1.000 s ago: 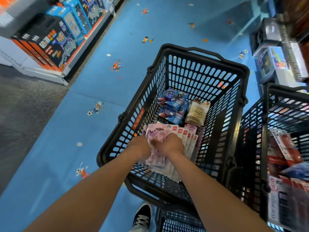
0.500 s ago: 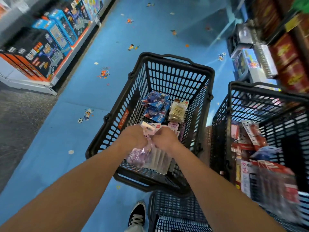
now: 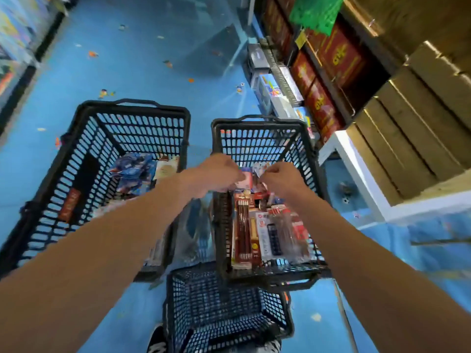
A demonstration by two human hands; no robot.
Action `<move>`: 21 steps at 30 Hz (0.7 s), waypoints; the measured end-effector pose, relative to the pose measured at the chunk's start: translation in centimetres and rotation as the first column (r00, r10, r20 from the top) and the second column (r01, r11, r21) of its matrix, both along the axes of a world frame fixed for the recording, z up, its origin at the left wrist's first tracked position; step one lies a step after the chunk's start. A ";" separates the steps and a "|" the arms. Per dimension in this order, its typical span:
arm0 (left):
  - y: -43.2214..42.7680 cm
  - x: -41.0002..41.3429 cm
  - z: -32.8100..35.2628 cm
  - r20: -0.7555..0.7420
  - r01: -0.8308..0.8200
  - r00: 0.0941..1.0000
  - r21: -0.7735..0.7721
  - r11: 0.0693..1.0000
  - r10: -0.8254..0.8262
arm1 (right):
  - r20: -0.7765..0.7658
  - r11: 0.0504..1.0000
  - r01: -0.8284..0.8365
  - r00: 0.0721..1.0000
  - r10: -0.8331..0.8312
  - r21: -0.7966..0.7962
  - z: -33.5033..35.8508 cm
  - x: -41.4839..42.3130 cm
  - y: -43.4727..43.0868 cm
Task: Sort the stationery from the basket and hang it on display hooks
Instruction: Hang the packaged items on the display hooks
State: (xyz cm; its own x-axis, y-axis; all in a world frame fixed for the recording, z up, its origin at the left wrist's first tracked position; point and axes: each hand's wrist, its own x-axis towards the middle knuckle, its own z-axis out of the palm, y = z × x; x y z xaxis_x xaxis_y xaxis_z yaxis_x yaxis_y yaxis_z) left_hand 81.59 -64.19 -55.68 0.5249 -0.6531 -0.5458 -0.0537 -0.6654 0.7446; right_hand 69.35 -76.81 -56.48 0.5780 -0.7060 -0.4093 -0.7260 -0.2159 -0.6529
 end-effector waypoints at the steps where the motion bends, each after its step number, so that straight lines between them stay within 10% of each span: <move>1: -1.8 -1.6 -0.8 -0.038 0.056 0.998 0.026 0.998 -0.055 | -0.021 0.999 0.042 0.999 -0.042 -0.013 -0.2 -2.0 -1.3; 11: -8.3 -14.7 -12.2 -0.506 0.054 0.861 0.199 0.979 0.056 | -0.163 0.962 0.147 0.980 -0.110 0.230 -8.4 -12.0 -4.7; 21: -9.1 -17.8 -17.3 -0.521 -0.111 0.832 0.179 0.978 0.190 | -0.196 0.937 0.182 0.972 -0.127 0.297 -12.3 -10.8 -5.2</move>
